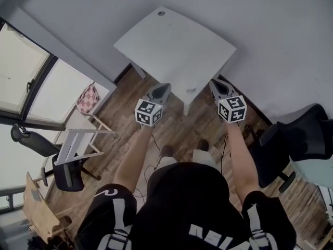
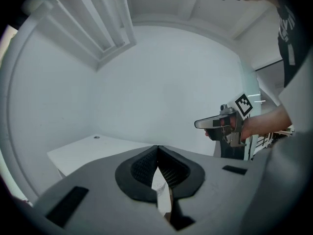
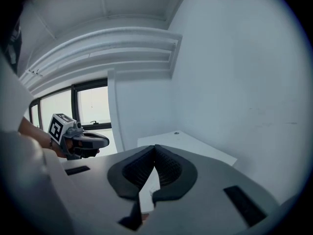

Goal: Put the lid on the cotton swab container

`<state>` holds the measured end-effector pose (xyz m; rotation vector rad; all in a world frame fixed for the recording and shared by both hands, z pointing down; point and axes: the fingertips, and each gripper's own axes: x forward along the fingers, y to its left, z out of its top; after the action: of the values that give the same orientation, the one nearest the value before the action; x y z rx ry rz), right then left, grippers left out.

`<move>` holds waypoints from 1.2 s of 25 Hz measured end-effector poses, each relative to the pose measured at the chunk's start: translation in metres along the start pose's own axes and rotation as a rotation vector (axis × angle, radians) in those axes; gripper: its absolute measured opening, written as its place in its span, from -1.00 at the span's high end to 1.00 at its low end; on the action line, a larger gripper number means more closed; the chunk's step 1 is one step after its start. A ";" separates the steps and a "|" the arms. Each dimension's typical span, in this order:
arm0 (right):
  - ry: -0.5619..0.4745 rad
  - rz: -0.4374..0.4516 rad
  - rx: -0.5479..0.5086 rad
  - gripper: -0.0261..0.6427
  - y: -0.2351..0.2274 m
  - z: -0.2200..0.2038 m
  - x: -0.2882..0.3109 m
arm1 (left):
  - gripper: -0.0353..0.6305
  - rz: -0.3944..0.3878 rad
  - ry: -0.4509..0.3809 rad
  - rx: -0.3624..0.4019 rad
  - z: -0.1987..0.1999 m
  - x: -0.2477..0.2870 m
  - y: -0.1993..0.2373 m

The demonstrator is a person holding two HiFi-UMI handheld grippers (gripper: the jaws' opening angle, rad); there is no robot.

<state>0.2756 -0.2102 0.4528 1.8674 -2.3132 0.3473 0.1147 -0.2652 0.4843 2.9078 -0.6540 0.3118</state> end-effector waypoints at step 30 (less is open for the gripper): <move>0.087 0.319 -0.009 0.88 -0.052 -0.052 0.070 | 0.81 0.164 0.050 -0.112 -0.085 0.059 -0.024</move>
<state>0.3097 -0.2724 0.5259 1.4440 -2.5447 0.4443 0.1628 -0.2518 0.5777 2.7368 -0.8750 0.3537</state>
